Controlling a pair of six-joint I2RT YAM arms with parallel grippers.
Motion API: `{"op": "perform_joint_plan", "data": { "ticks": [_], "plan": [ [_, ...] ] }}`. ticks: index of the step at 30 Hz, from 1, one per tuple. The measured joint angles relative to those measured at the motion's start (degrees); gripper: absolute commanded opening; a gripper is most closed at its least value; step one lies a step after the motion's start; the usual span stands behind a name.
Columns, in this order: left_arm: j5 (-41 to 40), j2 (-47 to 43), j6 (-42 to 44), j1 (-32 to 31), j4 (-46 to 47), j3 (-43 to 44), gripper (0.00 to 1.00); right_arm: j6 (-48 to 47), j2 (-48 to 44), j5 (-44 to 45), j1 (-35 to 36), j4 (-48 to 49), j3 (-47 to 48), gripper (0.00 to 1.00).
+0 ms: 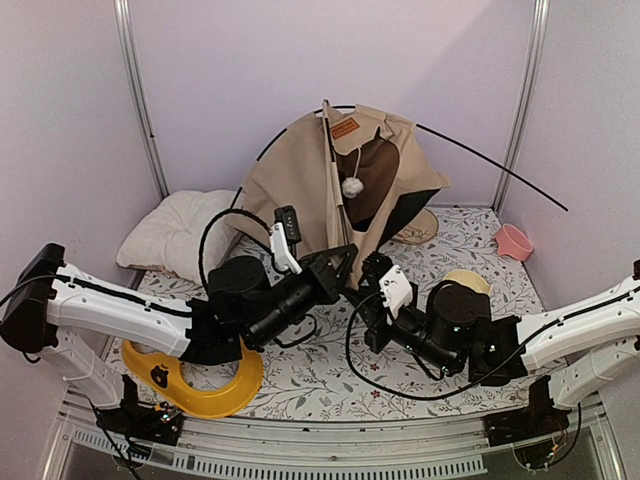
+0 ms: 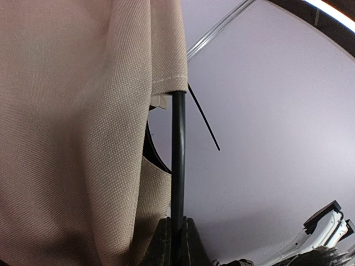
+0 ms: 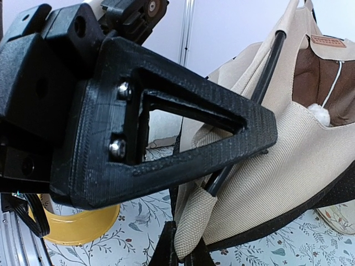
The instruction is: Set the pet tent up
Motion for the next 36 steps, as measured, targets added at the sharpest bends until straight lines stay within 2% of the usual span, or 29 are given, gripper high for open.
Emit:
{"op": "perform_joint_plan", "data": {
  "ticks": [15,21,24,30,36],
  "plan": [
    [-2.84,0.24,-0.07,-0.07,-0.42,0.00,0.01,1.05,1.29,-0.20,-1.51,-3.10,2.12,0.00],
    [-3.32,0.24,-0.26,-0.13,-0.90,0.02,0.28,1.05,1.90,-0.15,-1.62,-3.50,2.80,0.00],
    [-3.02,-0.26,-0.68,-0.33,-1.90,0.02,0.34,1.16,2.08,-0.33,-1.64,-4.09,2.80,0.00],
    [-2.25,-2.73,-1.57,0.92,-8.11,0.50,0.31,2.36,2.08,-0.48,-1.68,-3.96,2.80,0.00],
    [-1.75,-4.74,-4.94,2.60,-19.76,3.89,0.26,2.78,2.08,-0.52,-2.19,-3.30,2.80,0.00]
  ]
}}
